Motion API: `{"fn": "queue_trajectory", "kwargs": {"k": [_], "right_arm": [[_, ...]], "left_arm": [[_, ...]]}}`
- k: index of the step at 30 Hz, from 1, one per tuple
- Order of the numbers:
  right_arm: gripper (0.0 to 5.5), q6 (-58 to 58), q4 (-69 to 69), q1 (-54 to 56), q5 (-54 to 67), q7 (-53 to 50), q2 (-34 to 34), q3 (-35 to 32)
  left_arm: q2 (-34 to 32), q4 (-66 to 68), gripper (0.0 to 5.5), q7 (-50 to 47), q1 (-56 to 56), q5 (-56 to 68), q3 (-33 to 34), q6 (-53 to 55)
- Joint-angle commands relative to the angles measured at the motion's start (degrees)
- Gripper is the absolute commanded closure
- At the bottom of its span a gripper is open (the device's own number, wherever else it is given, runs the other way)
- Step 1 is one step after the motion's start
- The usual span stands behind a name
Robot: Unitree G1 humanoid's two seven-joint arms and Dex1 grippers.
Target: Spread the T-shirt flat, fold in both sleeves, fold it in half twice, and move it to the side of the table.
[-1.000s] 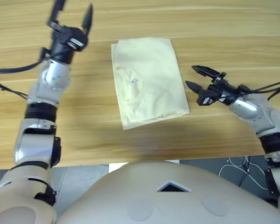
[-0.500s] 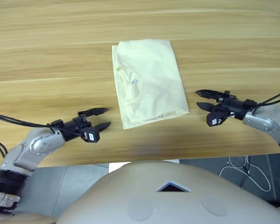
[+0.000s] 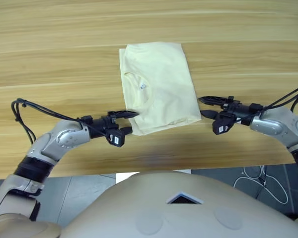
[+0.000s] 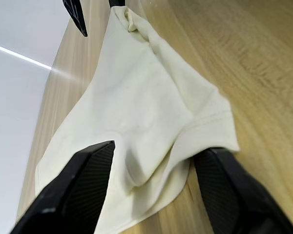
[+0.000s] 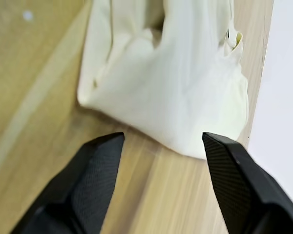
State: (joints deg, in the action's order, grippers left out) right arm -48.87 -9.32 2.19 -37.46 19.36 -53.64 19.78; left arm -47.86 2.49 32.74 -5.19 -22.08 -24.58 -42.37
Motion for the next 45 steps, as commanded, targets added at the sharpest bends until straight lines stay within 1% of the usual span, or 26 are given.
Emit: {"fn": "queue_trajectory", "kwargs": {"k": [1,12,13,19,21,27,28,32,34,37,40,42,45], "right_arm": [[2.52,-0.28,1.47,-2.13,1.32,2.59,-0.59,0.75],[2.52,-1.08,0.61,-1.24,2.54,4.33,0.39,1.79],[2.52,-1.08,0.15,-1.02,2.30,4.21,0.55,1.85],[3.65,-1.68,-1.85,-0.03,2.28,3.77,1.13,1.62],[3.95,-1.97,-2.22,0.14,2.29,3.78,1.33,1.68],[5.22,-2.71,-2.55,0.14,2.66,4.12,2.16,2.11],[5.31,-2.81,-2.58,0.19,2.77,4.18,2.29,2.26],[5.37,-3.28,-2.58,0.40,3.30,4.18,3.00,2.72],[5.38,-3.44,-1.96,0.03,4.04,3.67,3.58,2.35],[5.38,-3.39,-0.28,-1.45,8.59,2.99,4.27,1.05],[5.38,-3.02,1.95,-5.18,14.91,2.13,4.25,-1.12],[5.38,-1.95,3.76,-8.41,17.78,1.94,3.74,-2.81],[5.38,-1.11,6.10,-12.54,19.71,1.54,3.43,-5.26]], "left_arm": [[-0.53,3.11,2.57,3.10,-1.34,-3.87,-2.73,1.35],[0.18,4.57,2.57,3.37,-0.61,-3.18,-4.67,-0.85],[0.52,5.35,2.77,3.40,-0.35,-3.13,-4.95,-1.13],[1.13,7.12,3.95,3.70,-0.21,-2.58,-6.19,-2.01],[1.08,7.50,4.23,3.59,-0.04,-2.45,-6.44,-2.12],[2.36,10.06,5.06,2.14,1.30,-2.68,-5.93,-2.48],[2.44,10.17,5.14,2.05,1.29,-2.57,-5.86,-2.63],[2.11,10.19,5.47,1.42,0.09,-1.11,-4.97,-2.68],[2.21,10.17,5.48,0.97,-0.64,3.06,-3.66,-3.88],[3.29,12.27,5.50,2.55,-0.57,10.54,-3.35,-5.93],[3.50,15.76,5.50,4.45,-0.66,15.13,-3.22,-8.70],[2.93,14.02,5.50,4.47,-3.74,19.00,-2.25,-9.52],[3.40,11.35,5.50,3.10,-7.19,20.95,-0.16,-8.28]]}}
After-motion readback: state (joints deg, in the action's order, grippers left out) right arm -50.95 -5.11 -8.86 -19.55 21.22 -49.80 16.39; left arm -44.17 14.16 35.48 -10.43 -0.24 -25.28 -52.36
